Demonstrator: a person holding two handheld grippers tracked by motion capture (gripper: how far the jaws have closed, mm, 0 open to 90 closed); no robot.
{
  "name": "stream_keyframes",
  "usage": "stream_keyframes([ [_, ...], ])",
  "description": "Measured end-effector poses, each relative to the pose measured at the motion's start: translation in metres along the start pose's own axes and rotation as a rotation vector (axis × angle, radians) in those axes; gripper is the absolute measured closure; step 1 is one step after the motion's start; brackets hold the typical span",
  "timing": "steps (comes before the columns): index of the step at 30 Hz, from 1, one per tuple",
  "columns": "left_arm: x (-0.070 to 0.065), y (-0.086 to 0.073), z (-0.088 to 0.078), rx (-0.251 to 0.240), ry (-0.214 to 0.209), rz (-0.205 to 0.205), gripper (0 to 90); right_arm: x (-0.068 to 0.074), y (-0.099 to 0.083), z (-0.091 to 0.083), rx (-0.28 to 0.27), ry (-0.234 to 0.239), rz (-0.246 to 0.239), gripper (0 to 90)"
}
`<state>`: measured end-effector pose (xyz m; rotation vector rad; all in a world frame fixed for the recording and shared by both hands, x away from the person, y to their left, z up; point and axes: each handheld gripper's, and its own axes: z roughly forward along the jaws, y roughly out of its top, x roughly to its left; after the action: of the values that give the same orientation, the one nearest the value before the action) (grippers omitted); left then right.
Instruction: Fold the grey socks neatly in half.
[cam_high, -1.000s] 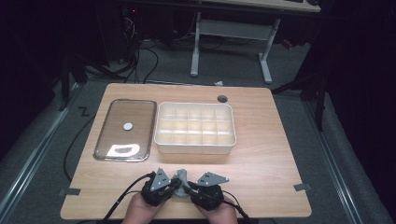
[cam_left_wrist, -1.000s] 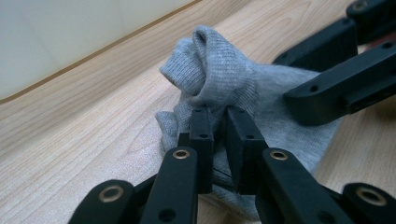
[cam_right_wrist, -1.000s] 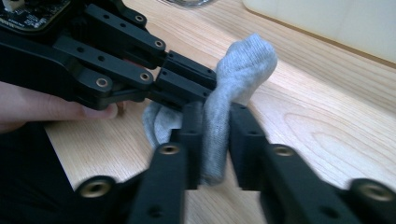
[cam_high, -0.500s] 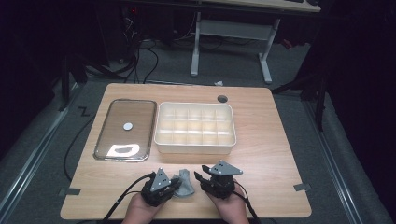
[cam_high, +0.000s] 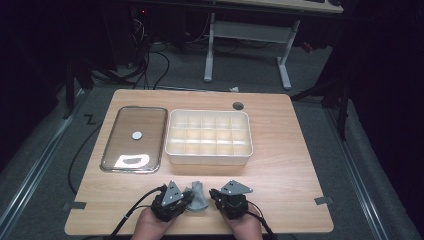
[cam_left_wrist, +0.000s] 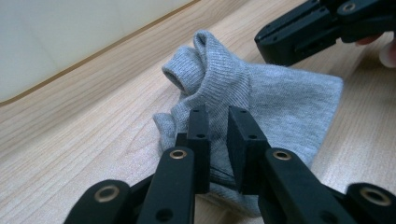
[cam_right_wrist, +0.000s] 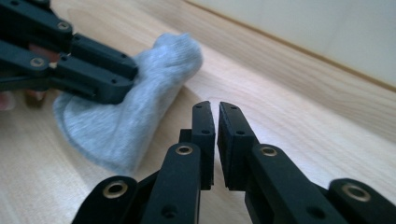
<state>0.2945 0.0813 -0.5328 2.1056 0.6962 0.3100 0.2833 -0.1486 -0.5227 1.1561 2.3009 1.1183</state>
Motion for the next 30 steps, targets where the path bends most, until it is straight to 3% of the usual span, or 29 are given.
stream_keyframes([
  [7, 0.0, 0.0, 0.0, -0.001, -0.002, -0.004, 78.9, 0.006, 0.001, 0.004, 0.027, 0.041, -0.021, 86.7],
  [16, 0.0, 0.0, 0.0, 0.001, 0.001, 0.002, 78.9, 0.01, 0.002, 0.009, 0.054, 0.066, -0.013, 86.8],
  [24, -0.001, 0.0, 0.0, 0.001, 0.009, 0.007, 78.5, 0.02, 0.006, 0.011, 0.003, 0.141, -0.008, 88.7],
  [27, -0.005, 0.0, 0.0, 0.0, 0.046, 0.034, 77.5, 0.024, 0.006, 0.012, -0.013, 0.133, -0.028, 90.0],
  [30, -0.007, 0.0, 0.0, -0.005, 0.055, 0.045, 73.9, 0.021, 0.005, 0.012, -0.011, 0.125, -0.011, 89.8],
])
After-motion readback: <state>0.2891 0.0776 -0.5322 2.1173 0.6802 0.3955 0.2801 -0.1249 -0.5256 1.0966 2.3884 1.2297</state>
